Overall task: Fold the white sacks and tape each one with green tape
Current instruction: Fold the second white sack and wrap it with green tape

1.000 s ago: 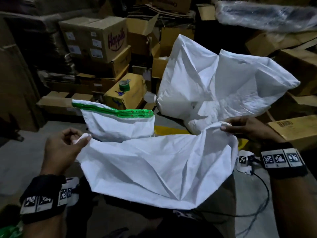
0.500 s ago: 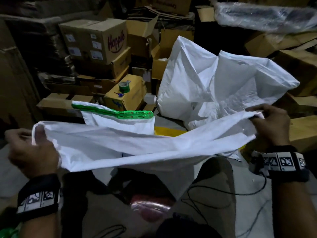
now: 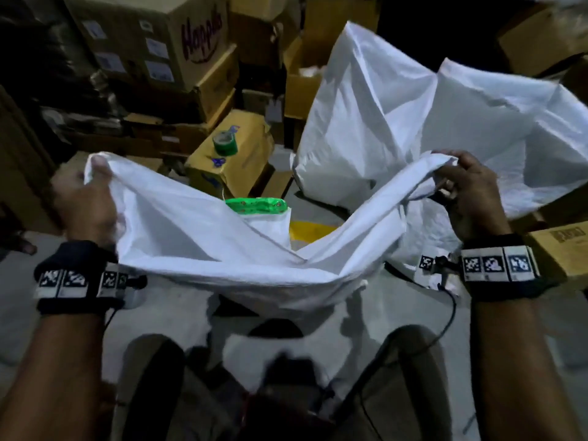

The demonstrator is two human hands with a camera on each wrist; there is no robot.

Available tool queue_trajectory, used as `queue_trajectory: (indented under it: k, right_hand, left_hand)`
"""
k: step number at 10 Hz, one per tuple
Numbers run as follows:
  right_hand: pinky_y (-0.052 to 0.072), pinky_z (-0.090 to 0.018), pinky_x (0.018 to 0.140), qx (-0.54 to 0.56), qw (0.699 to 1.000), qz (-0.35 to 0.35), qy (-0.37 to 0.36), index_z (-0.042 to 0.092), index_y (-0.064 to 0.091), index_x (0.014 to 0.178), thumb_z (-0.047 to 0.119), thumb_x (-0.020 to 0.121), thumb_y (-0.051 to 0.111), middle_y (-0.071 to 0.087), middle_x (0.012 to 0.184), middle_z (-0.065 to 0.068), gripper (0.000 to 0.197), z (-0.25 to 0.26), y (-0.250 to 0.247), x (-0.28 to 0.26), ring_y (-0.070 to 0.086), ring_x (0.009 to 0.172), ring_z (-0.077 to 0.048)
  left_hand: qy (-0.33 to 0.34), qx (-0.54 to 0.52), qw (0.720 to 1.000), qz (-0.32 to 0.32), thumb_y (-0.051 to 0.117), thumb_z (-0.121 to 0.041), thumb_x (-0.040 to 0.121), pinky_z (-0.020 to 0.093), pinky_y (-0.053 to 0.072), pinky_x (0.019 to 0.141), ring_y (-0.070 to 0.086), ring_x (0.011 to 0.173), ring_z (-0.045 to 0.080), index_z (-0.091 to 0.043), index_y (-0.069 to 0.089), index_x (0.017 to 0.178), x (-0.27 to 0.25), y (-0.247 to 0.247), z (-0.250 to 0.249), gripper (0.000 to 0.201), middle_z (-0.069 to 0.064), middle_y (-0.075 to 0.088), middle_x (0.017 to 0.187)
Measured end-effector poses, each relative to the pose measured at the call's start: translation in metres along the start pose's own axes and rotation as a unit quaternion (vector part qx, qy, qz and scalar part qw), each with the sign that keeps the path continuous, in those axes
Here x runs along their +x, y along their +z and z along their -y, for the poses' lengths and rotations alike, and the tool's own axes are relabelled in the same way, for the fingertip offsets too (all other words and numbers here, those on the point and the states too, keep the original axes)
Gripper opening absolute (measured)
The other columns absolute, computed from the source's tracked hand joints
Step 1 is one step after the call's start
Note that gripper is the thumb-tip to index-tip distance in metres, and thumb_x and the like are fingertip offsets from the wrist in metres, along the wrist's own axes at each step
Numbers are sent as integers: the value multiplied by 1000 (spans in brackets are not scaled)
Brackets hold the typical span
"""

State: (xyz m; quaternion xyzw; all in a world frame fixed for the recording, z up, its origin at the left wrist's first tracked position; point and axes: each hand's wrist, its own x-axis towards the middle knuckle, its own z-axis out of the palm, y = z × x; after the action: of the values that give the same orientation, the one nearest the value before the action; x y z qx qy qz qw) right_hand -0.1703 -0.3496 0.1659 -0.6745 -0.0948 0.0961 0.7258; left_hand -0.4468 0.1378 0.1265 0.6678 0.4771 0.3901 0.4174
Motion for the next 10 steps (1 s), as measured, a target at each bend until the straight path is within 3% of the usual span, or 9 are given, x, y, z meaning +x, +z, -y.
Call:
queue_trajectory:
  k: [1, 2, 3, 4, 5, 6, 7, 8, 10]
  right_hand:
    - [57, -29, 75, 35, 996, 33, 73, 22, 71, 112, 5, 93, 53, 71, 100, -5, 31, 19, -1, 1, 68, 86, -17]
    - [56, -25, 71, 23, 987, 51, 153, 22, 71, 116, 11, 99, 47, 64, 93, -6, 31, 57, -5, -19, 62, 80, -13]
    - [57, -24, 59, -120, 974, 26, 189, 14, 70, 112, 3, 98, 53, 71, 79, 1, 25, 102, -17, -41, 68, 73, -16]
    - [60, -38, 68, -376, 911, 34, 164, 20, 74, 95, -1, 88, 64, 76, 84, -13, 24, 129, -43, -65, 71, 82, -33]
    - [54, -37, 75, -507, 841, -33, 183, 11, 79, 93, 2, 81, 64, 71, 78, -21, 21, 144, -69, -79, 68, 86, -39]
    - [51, -27, 57, -493, 840, -94, 205, 8, 78, 89, 3, 84, 61, 68, 66, -18, 19, 148, -79, -92, 65, 53, -25]
    - [41, -25, 60, -482, 846, -102, 202, 7, 73, 90, 1, 87, 59, 70, 83, -26, 16, 148, -78, -96, 68, 68, -32]
    - [47, -39, 84, -452, 860, -113, 208, 4, 71, 109, 5, 86, 64, 67, 110, -29, 24, 148, -78, -85, 62, 105, -45]
    - [60, -56, 77, -315, 913, -96, 242, 22, 56, 82, 19, 71, 63, 67, 75, -15, 14, 100, -104, -29, 69, 74, -35]
  left_hand:
    - [-50, 33, 998, 14, 47, -34, 101, 7, 35, 58, 47, 76, 9, -28, 47, 77, -35, -17, -54, 25, -13, 43, 76]
    - [-70, 65, 994, 56, 41, -24, 102, 9, 36, 69, 45, 80, 5, -34, 41, 75, -59, -38, -87, 29, -18, 40, 82]
    - [-121, 118, 980, 105, 49, -15, 101, 4, 39, 59, 51, 70, -2, -27, 43, 74, -79, -64, -114, 30, -6, 42, 76]
    - [-132, 184, 964, 137, 58, -19, 87, 41, 58, 66, 64, 81, 39, -6, 53, 91, -95, -92, -134, 15, 19, 58, 85]
    - [-102, 303, 938, 131, 59, -7, 85, 50, 48, 80, 60, 90, 48, -1, 52, 101, -97, -122, -147, 18, 31, 62, 95]
    - [-101, 327, 937, 67, 59, 4, 83, 52, 48, 81, 60, 90, 53, -2, 56, 92, -97, -143, -154, 11, 35, 62, 93]
    - [-88, 335, 936, 66, 62, 4, 82, 53, 48, 85, 61, 92, 53, 5, 60, 86, -92, -149, -136, 4, 37, 63, 92]
    - [-133, 310, 940, 59, 59, -28, 81, 49, 49, 96, 61, 106, 47, 4, 62, 101, -81, -144, -102, 38, 34, 66, 99]
    - [-138, 337, 929, 66, 56, -28, 94, 52, 48, 94, 62, 104, 49, -3, 72, 107, -103, -132, -151, 33, 30, 66, 114]
